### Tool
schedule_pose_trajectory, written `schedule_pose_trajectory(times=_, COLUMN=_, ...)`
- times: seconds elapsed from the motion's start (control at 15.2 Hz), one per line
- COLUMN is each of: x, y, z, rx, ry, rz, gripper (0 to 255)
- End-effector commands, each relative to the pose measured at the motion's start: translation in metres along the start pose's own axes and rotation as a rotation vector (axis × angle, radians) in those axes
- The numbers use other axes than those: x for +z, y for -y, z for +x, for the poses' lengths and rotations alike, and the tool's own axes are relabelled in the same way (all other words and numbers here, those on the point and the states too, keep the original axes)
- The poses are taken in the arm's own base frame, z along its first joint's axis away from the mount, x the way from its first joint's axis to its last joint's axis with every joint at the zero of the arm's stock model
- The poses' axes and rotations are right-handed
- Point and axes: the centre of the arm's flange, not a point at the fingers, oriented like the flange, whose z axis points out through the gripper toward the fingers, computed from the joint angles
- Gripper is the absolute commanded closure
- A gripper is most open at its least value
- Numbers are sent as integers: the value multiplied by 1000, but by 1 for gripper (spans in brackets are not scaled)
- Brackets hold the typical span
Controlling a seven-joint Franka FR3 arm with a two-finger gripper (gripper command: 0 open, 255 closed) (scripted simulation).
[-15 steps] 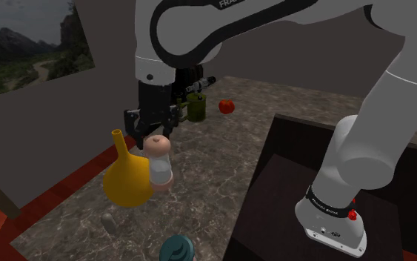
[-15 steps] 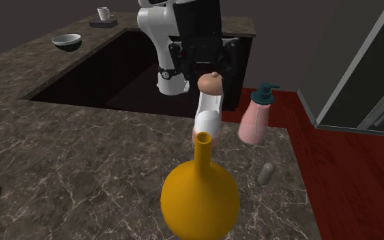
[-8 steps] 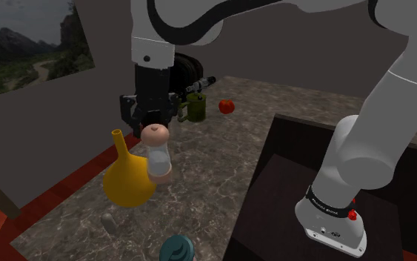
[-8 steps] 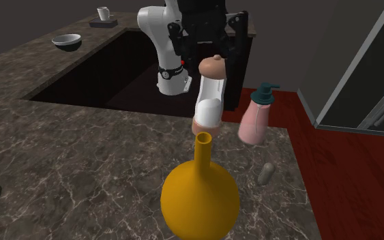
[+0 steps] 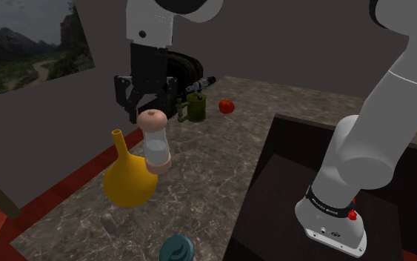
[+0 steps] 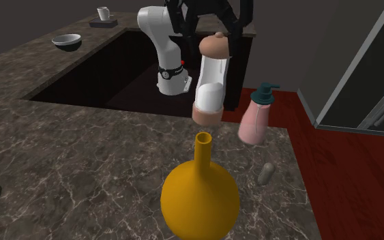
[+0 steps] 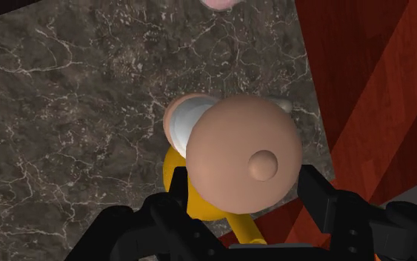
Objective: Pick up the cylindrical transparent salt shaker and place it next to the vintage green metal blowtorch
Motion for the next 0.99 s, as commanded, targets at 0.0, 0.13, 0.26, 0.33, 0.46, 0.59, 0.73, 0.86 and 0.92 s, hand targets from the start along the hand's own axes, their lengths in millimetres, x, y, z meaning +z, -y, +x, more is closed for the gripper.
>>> schedule_pose_trajectory(times=0.0, x=-11, y=2, z=-1, rx=0, ry=0, rz=0, gripper=255)
schedule_pose_trajectory(times=0.13, x=-21, y=4, z=-1, rx=0, ry=0, rz=0, gripper=255)
schedule_pose_trajectory(times=0.26, x=-32, y=7, z=-1, rx=0, ry=0, rz=0, gripper=255)
schedule_pose_trajectory(times=0.33, x=-37, y=8, z=-1, rx=0, ry=0, rz=0, gripper=255)
schedule_pose_trajectory(times=0.46, x=-47, y=10, z=-2, rx=0, ry=0, rz=0, gripper=255)
schedule_pose_trajectory(times=0.59, x=-57, y=12, z=-2, rx=0, ry=0, rz=0, gripper=255)
schedule_pose_trajectory(times=0.73, x=-68, y=15, z=-2, rx=0, ry=0, rz=0, gripper=255)
schedule_pose_trajectory(times=0.86, x=-78, y=17, z=-2, rx=0, ry=0, rz=0, gripper=255)
schedule_pose_trajectory(times=0.92, x=-83, y=18, z=-3, rx=0, ry=0, rz=0, gripper=255)
